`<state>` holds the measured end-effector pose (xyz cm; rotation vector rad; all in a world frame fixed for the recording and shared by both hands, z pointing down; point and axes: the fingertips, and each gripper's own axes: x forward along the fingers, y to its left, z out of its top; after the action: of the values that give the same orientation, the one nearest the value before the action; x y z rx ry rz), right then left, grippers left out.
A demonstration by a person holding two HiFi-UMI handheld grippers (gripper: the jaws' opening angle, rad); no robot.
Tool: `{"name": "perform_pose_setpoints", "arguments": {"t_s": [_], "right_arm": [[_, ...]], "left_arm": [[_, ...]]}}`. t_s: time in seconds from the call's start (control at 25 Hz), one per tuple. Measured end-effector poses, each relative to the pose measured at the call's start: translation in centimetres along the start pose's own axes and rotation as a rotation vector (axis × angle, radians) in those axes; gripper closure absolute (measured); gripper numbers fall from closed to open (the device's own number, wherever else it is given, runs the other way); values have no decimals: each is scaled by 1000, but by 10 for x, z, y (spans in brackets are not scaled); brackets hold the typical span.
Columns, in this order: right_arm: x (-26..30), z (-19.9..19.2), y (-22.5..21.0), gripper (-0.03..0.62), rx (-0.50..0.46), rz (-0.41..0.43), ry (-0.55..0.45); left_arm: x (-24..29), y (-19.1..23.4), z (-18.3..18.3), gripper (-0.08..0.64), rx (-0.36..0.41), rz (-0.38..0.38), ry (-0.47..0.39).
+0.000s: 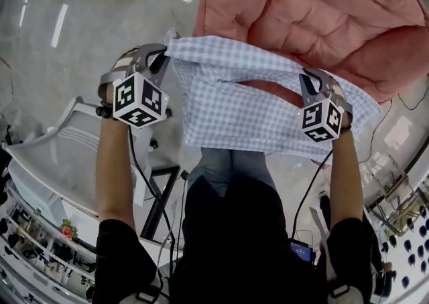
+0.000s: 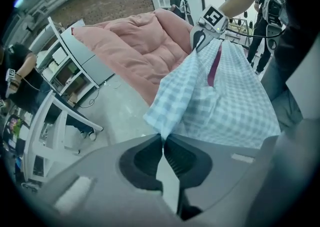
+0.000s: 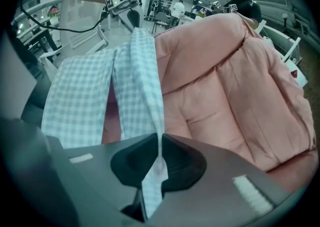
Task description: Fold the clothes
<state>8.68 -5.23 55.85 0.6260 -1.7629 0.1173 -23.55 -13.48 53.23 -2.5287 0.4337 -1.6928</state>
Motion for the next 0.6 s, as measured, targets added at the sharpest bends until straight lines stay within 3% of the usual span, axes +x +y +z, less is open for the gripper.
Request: {"name": "perform_pose_setpoints", "arguments": {"t_s": [0.32, 0.6], "right_arm": [[-87, -4, 20, 566, -34, -68, -51], [-128, -12, 79, 566, -16, -140, -76]], "left_arm": [[-52, -47, 0, 543, -70, 78, 52], [-76, -95, -21, 541, -275, 173, 7]]}}
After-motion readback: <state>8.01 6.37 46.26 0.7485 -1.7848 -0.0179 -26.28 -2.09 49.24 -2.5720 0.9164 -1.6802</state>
